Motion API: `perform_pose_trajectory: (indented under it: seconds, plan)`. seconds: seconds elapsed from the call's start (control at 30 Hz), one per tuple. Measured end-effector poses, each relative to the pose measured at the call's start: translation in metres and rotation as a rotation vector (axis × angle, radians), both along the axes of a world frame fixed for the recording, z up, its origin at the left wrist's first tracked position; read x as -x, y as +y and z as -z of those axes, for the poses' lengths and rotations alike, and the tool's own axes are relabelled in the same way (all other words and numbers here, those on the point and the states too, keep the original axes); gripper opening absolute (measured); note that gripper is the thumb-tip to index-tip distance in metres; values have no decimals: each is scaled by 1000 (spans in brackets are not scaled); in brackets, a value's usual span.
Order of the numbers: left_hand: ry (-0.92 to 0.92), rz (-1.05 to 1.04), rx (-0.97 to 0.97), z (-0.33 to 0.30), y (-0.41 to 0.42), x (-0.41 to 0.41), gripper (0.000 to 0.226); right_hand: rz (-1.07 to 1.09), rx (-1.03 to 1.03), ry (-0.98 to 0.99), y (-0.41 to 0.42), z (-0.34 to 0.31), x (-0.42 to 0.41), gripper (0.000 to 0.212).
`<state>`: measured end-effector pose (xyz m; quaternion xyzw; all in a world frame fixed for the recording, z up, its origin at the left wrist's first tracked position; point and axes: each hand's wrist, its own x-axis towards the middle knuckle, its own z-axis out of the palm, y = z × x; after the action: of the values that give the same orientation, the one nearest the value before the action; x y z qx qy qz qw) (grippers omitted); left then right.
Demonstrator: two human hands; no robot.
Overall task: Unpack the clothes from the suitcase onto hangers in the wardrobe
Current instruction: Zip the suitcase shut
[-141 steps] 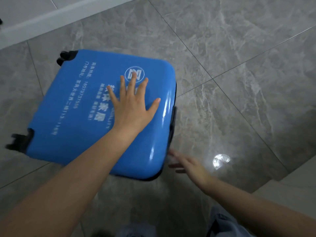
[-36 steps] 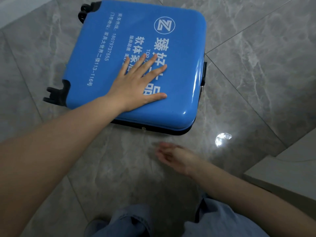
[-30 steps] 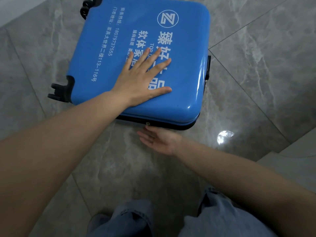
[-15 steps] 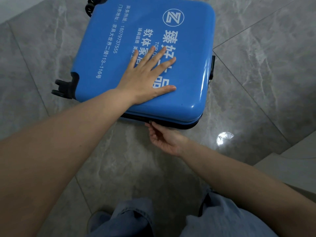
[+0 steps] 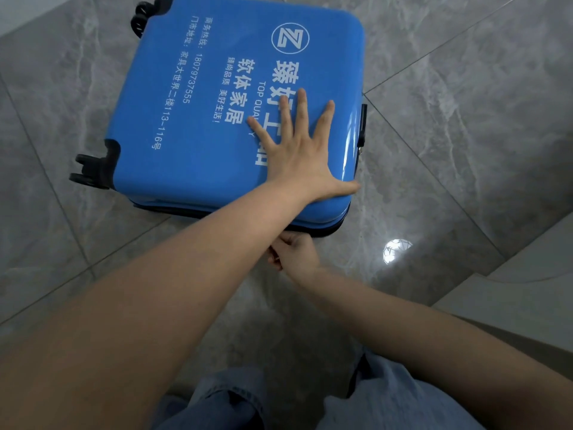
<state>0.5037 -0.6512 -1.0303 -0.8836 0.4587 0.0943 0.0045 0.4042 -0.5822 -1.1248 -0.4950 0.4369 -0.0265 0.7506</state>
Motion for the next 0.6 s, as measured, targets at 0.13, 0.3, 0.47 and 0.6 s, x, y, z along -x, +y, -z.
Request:
perform_pose_trajectory:
  seconds: [0.13, 0.3, 0.47, 0.6]
  plan:
    - [35, 13, -52, -3, -2, -5, 137, -183, 603, 12, -15, 5, 31, 34]
    - [39, 32, -59, -6, 6, -13, 137, -229, 973, 10, -50, 11, 86, 21]
    - [32, 47, -55, -9, 17, -12, 132, -311, 1179, 67, -105, 3, 100, 23]
    - [58, 10, -59, -10, 18, -5, 132, -267, 1190, 133, -125, -4, 76, 31]
